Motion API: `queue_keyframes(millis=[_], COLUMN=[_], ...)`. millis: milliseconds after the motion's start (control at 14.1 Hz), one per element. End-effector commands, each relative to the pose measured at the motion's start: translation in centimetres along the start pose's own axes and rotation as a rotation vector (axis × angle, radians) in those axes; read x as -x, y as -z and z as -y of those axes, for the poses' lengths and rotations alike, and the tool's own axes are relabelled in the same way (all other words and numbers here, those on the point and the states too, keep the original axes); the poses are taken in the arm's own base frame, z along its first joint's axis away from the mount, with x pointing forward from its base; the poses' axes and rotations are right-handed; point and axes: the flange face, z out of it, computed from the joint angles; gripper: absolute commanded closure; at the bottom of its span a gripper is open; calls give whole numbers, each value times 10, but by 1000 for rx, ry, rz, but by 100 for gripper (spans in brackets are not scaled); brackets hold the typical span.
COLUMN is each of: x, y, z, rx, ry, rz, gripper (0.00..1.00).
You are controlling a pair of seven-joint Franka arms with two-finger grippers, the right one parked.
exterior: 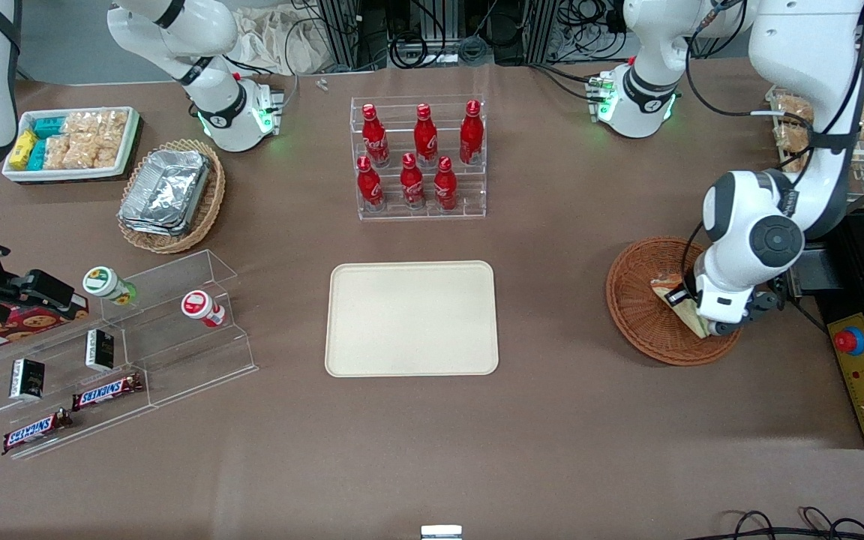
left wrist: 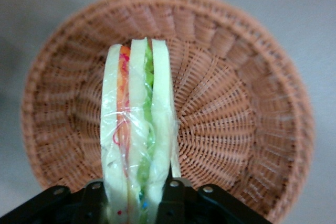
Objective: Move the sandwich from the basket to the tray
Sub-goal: 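Close the left gripper on the sandwich and lift it from the basket, then carry the held sandwich with the left gripper over the cream tray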
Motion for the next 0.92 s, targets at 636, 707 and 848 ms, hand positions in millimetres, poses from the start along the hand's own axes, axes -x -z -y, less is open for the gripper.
queue_keyframes(millis=[636, 707, 848], x=[17, 33, 57], y=[282, 278, 270], z=[-85, -110, -165], rx=[120, 130, 167], ry=[-181, -234, -329], rz=[-7, -1, 7], gripper=[100, 100, 100])
